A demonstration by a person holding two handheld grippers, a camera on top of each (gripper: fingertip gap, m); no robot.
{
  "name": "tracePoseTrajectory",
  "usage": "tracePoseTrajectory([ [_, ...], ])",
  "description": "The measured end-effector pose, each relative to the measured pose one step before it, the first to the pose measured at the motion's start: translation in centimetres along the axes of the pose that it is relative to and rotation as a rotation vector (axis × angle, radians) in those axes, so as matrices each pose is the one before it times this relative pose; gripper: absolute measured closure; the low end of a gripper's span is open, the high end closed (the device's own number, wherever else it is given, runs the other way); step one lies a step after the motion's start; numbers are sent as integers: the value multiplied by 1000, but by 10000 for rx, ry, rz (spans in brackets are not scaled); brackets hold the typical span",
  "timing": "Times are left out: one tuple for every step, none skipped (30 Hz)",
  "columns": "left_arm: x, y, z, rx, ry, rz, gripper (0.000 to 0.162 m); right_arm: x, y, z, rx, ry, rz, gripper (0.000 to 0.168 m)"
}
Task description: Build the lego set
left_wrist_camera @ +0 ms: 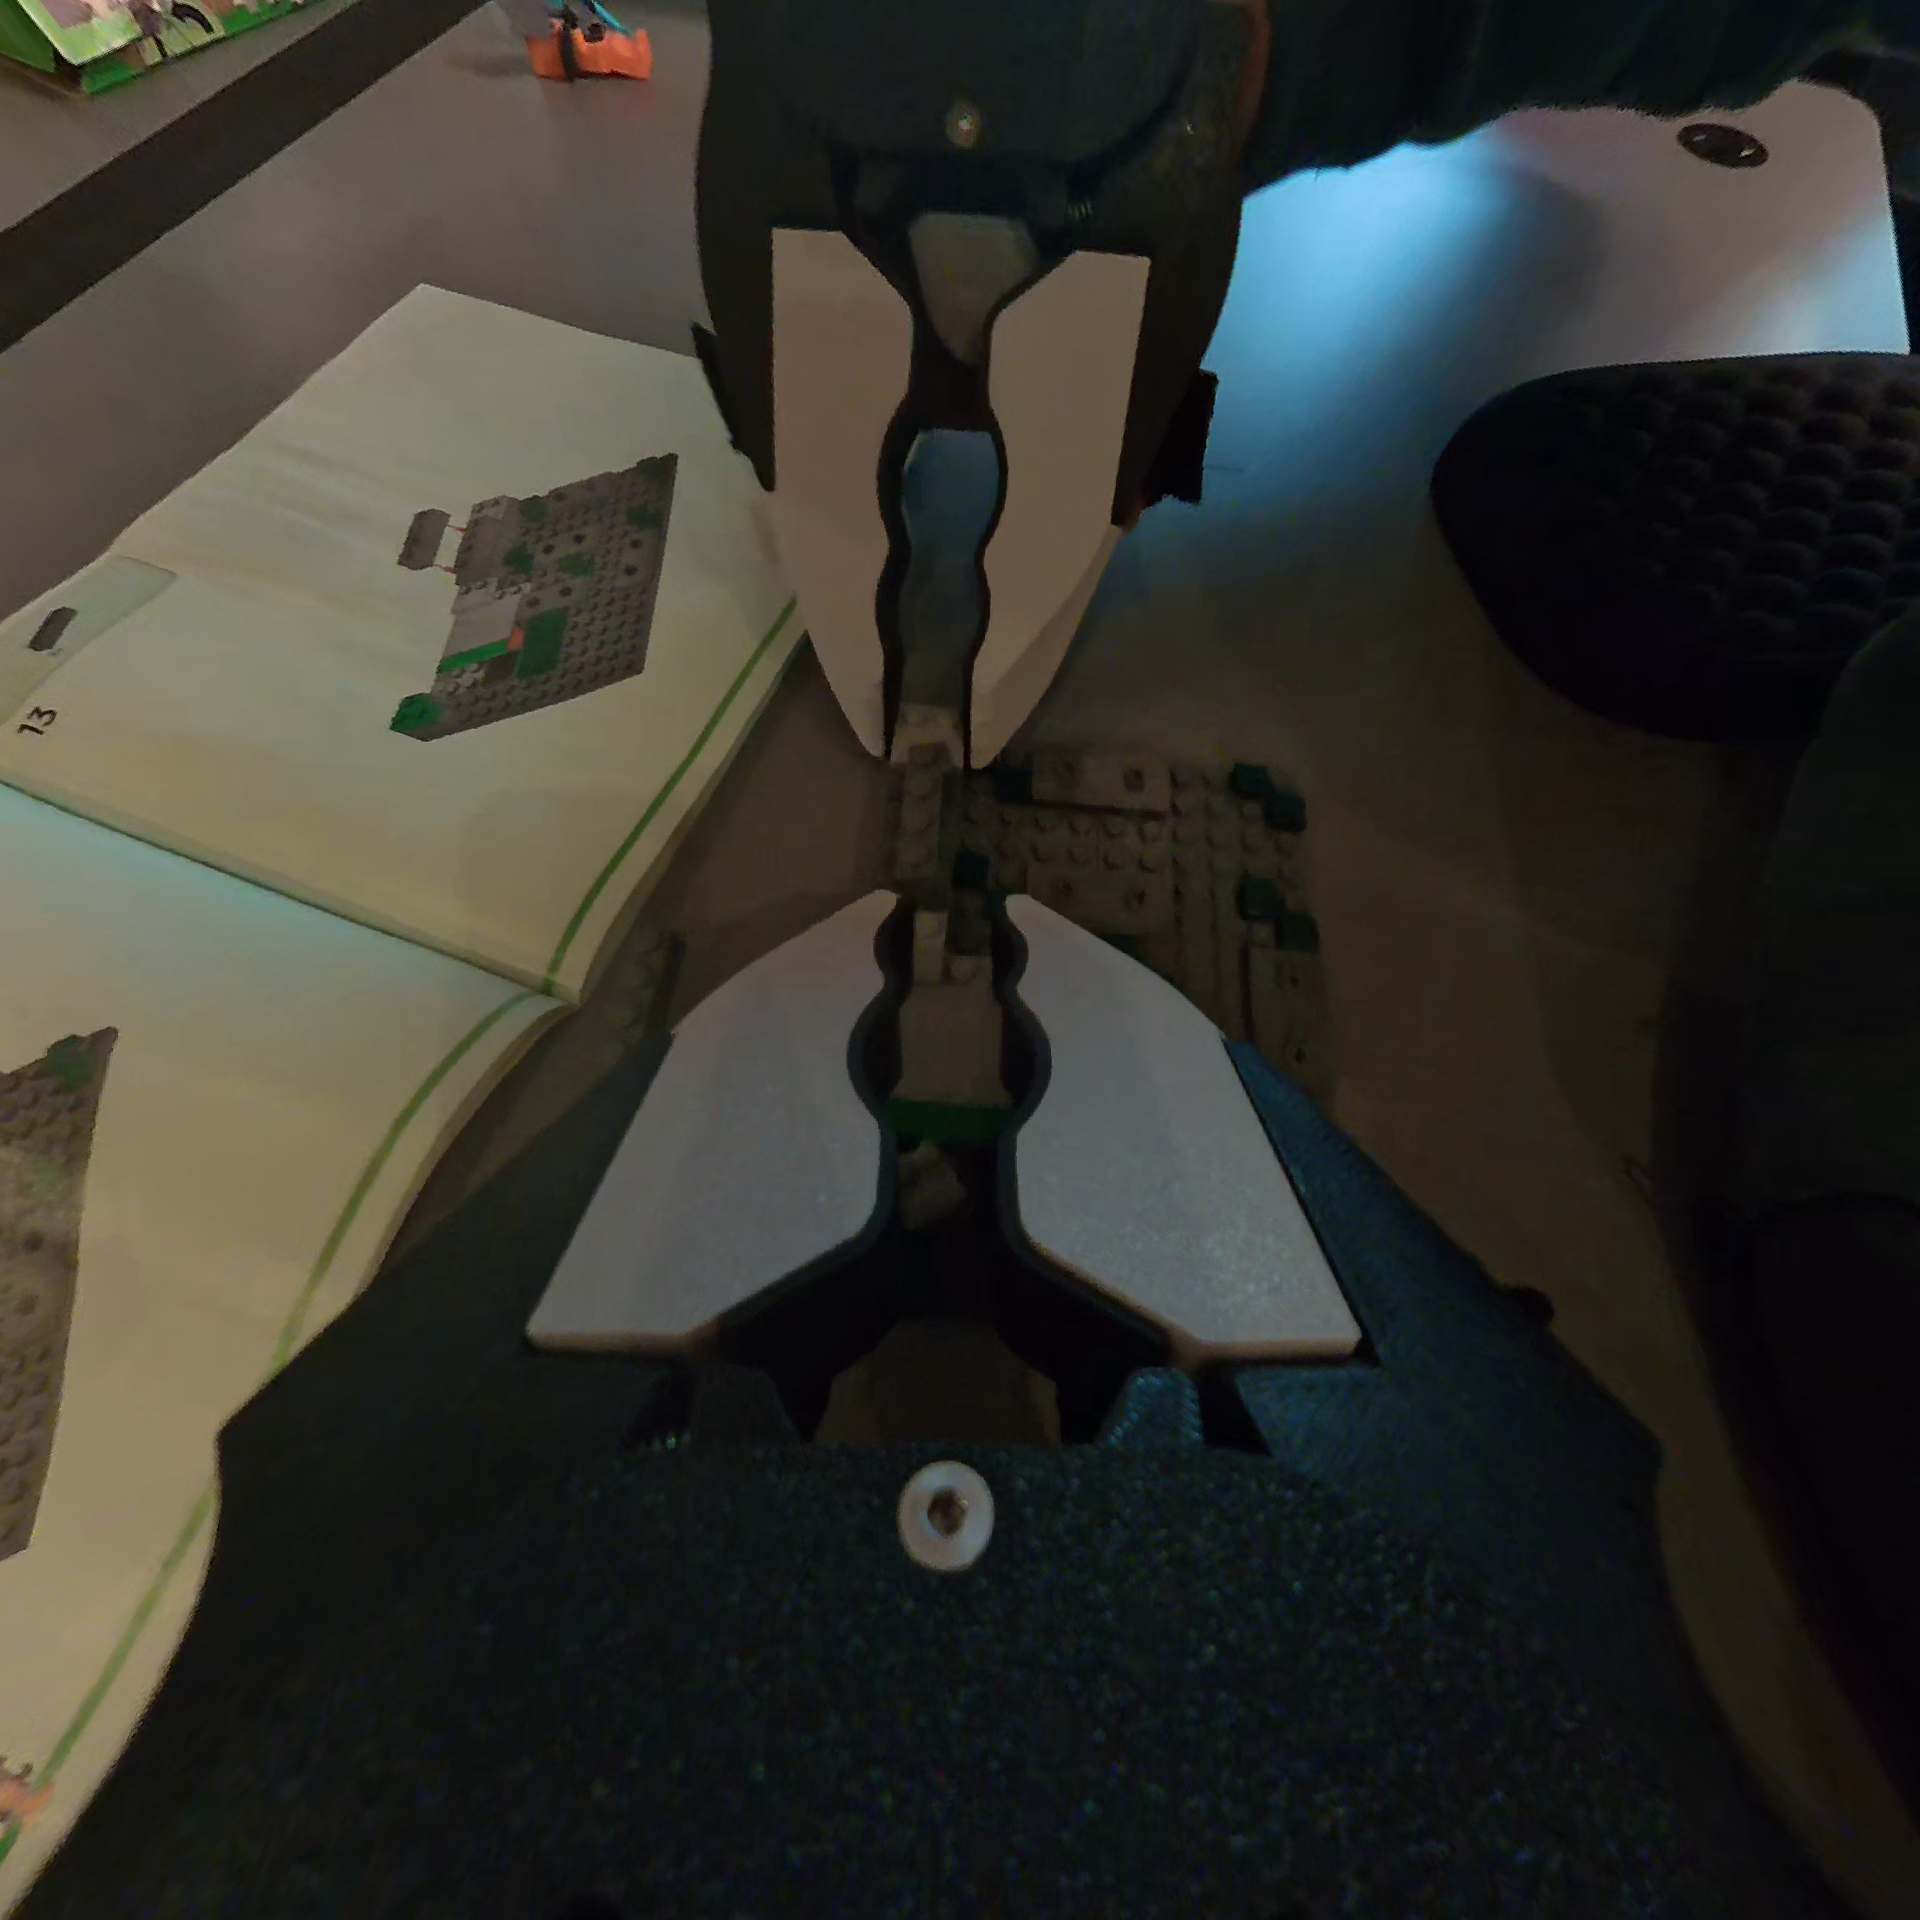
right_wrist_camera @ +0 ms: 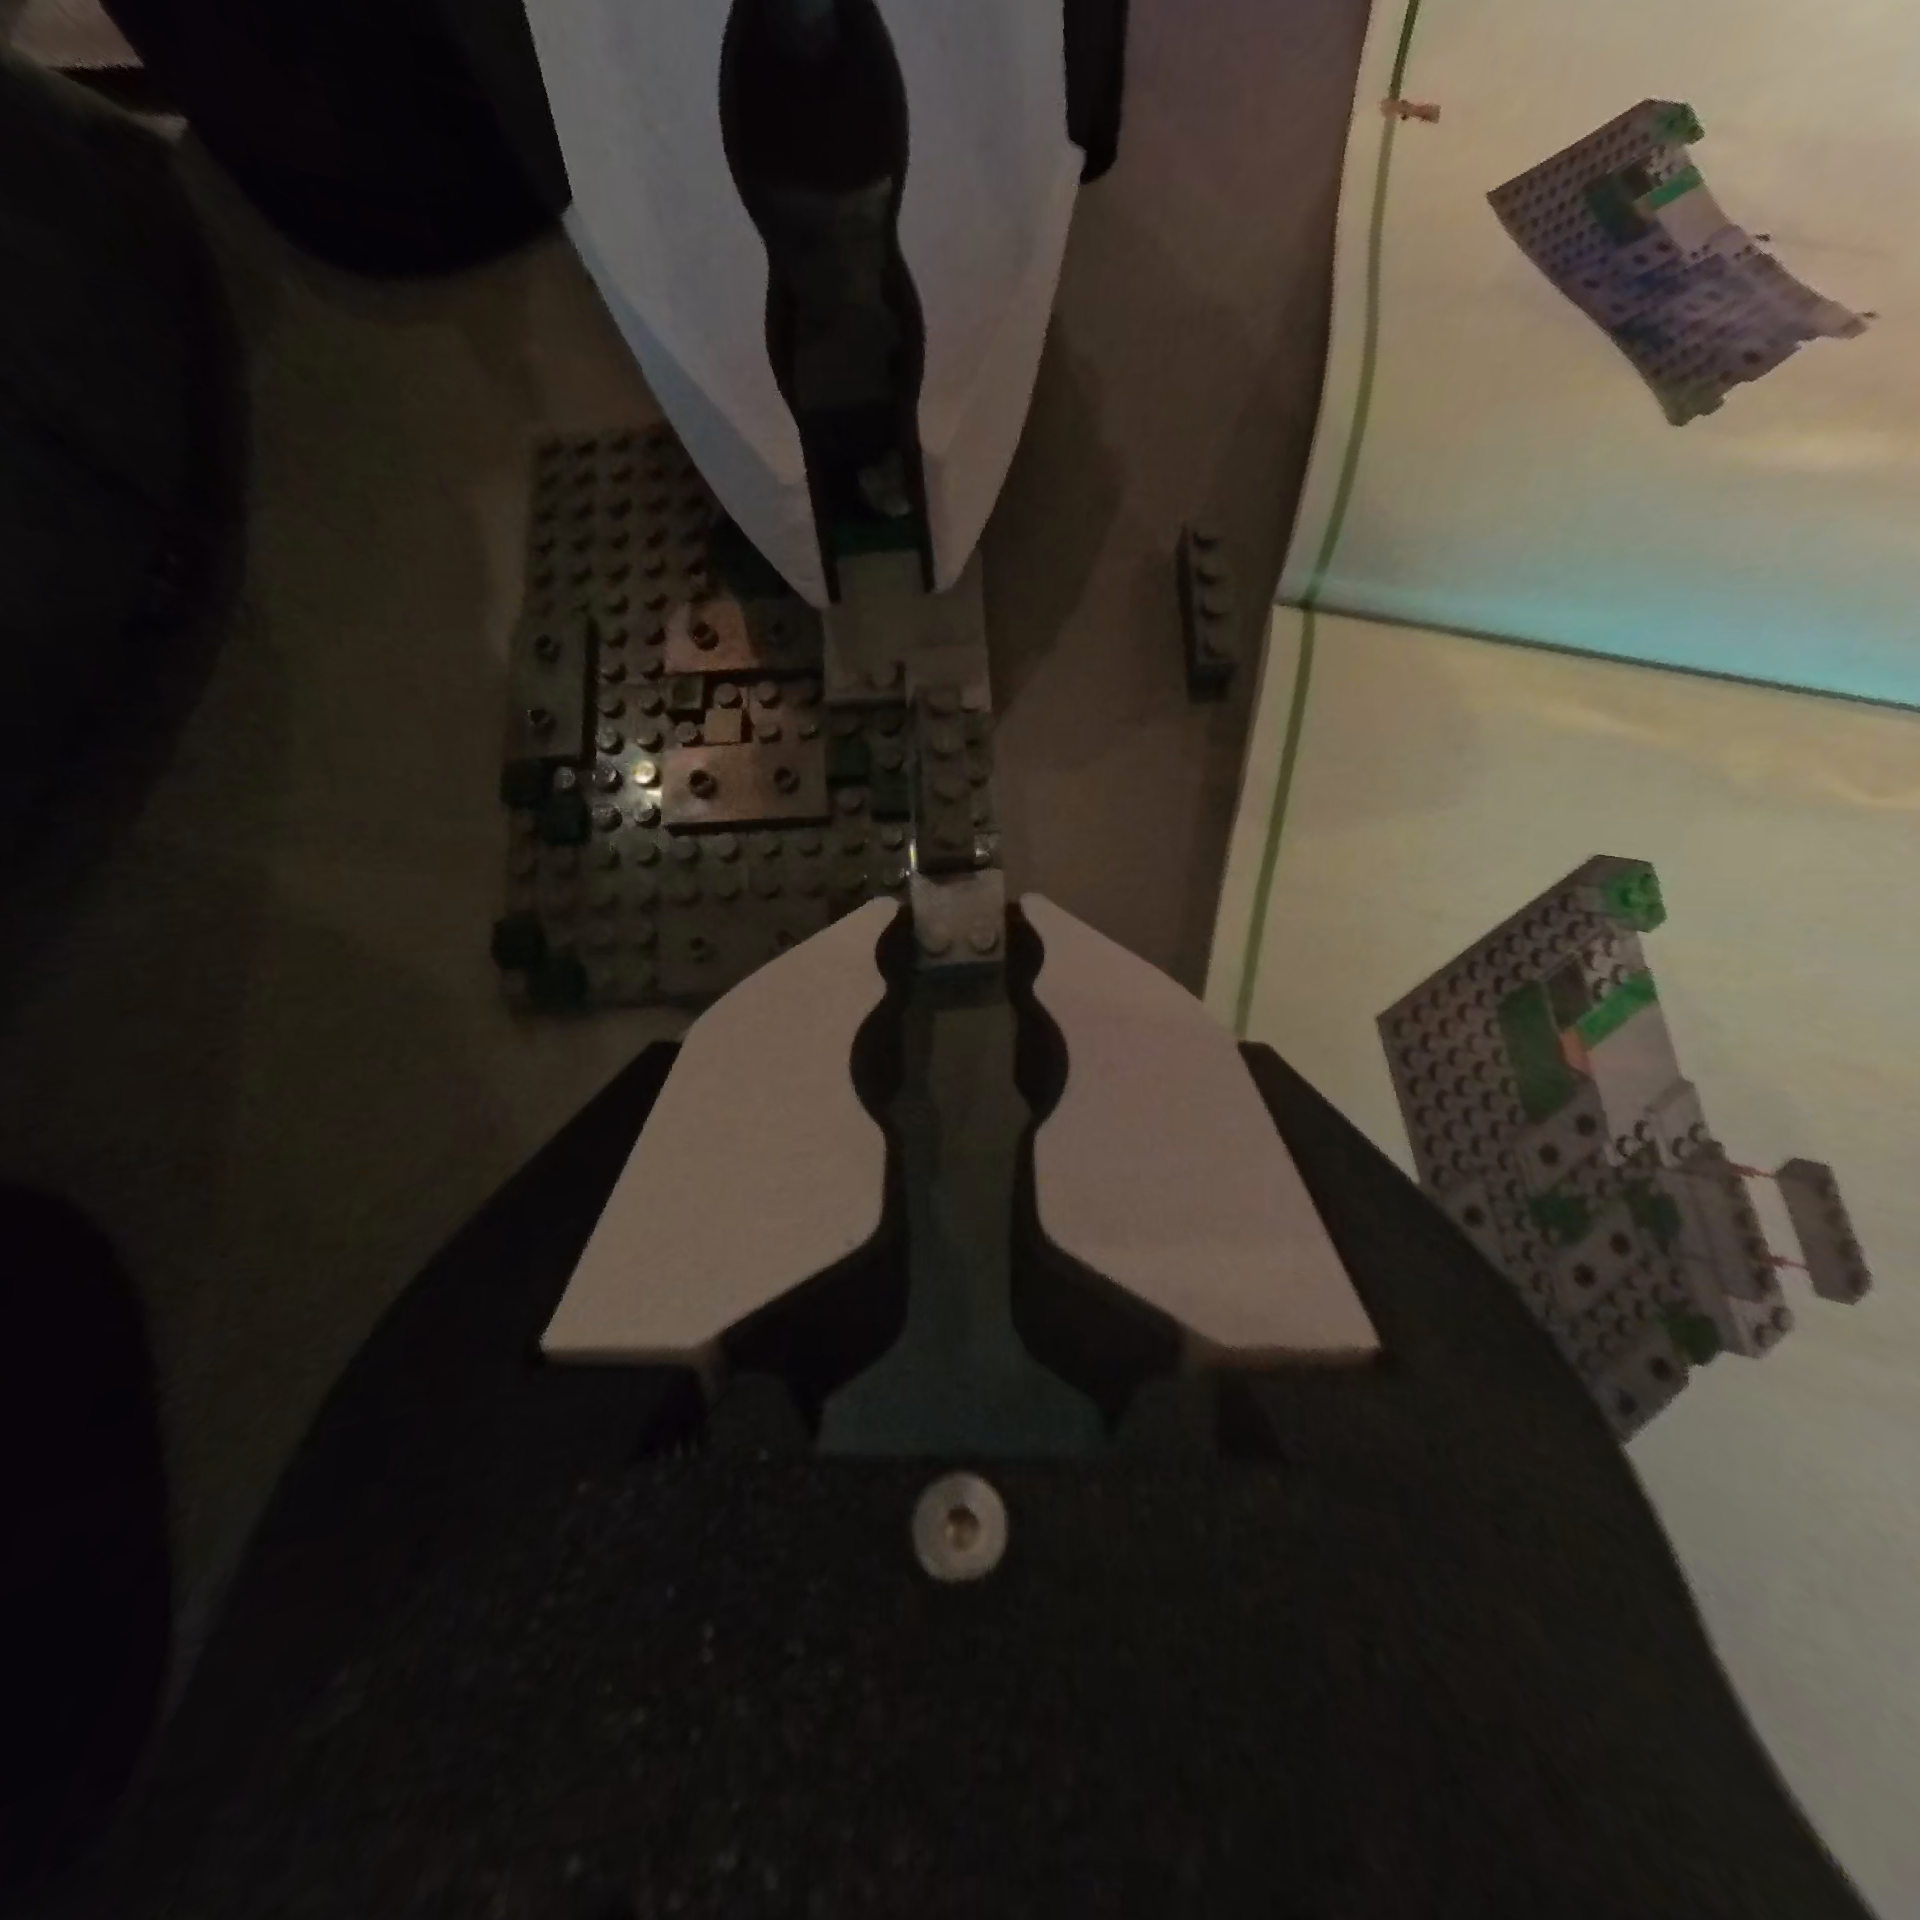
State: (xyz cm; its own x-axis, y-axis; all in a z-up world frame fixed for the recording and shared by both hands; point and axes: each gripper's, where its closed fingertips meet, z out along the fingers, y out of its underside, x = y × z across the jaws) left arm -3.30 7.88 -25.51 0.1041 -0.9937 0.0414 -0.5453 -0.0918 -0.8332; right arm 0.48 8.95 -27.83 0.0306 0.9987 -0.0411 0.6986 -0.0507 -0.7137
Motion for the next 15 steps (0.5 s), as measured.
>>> tracePoseTrajectory([
  [1,-135,-99,47,43,-54,147,-76,-73,-24,96,-1,-19,152],
  [-23,-164,-134,35,39,-49,147,-76,-83,-41,92,2,-15,152],
  [-42,-179,-156,26,36,-37,146,-74,-93,-58,88,-1,-23,152],
  [-31,-208,-170,30,38,-17,146,-72,-102,-82,72,3,-35,152],
  [2,-199,-169,3,67,-19,145,-54,-121,-82,60,21,-57,152],
  [45,-174,-158,-24,104,-35,145,-87,-171,-109,69,12,-71,152],
  [95,-160,-150,-41,163,-47,144,-97,-187,-119,63,-10,-70,152],
  [121,-175,-164,-36,208,-69,143,-103,-193,-119,50,-13,-80,152],
  [97,-236,-187,-18,223,-93,142,-105,-200,-130,53,-18,-72,152],
  [70,-223,-206,-43,246,-114,140,-112,-218,-124,71,-24,-58,152],
  [77,-123,-187,-130,304,-156,138,-113,-248,-127,96,-22,-67,152],
  [173,-59,-150,-178,409,-231,136,-109,-237,-116,102,-22,-72,152],
  [181,-145,-146,-112,420,-270,134,-124,-232,-104,97,-26,-72,152],
  [295,-250,-148,-11,494,-283,133,-137,-250,-98,114,-30,-89,152],
  [394,-194,-121,-63,581,-369,131,-173,-260,-99,108,-62,-95,152],
])
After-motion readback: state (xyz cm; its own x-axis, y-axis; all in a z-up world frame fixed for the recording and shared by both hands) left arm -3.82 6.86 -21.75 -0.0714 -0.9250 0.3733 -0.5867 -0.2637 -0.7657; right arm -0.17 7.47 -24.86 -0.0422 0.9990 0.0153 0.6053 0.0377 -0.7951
